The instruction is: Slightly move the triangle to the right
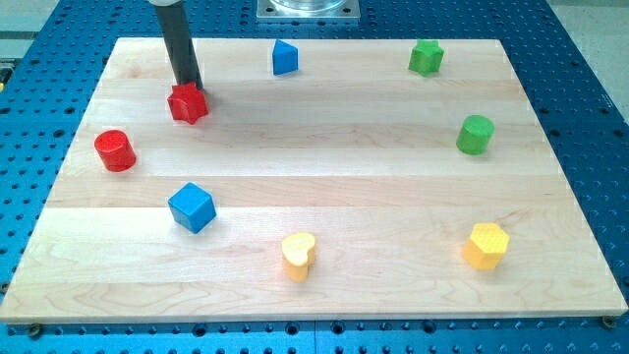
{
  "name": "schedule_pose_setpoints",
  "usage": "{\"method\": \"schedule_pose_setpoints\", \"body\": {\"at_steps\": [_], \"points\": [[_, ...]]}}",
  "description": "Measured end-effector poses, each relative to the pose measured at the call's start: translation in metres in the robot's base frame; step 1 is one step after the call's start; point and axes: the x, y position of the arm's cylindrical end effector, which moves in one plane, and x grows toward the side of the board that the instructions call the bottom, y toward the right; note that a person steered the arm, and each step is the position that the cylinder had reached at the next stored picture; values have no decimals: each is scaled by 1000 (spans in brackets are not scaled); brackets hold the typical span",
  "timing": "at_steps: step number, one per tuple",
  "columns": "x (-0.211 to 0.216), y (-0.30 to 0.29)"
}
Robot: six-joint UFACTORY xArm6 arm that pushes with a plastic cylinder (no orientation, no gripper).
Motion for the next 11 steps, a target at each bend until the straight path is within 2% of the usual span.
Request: {"method": "schedule_pose_setpoints", "body": {"at_steps": [2, 3, 5, 6, 8, 11], "points": [[-6, 6], [-10, 60], [-1, 103], [-2, 92], [-58, 86], [-66, 133]]}}
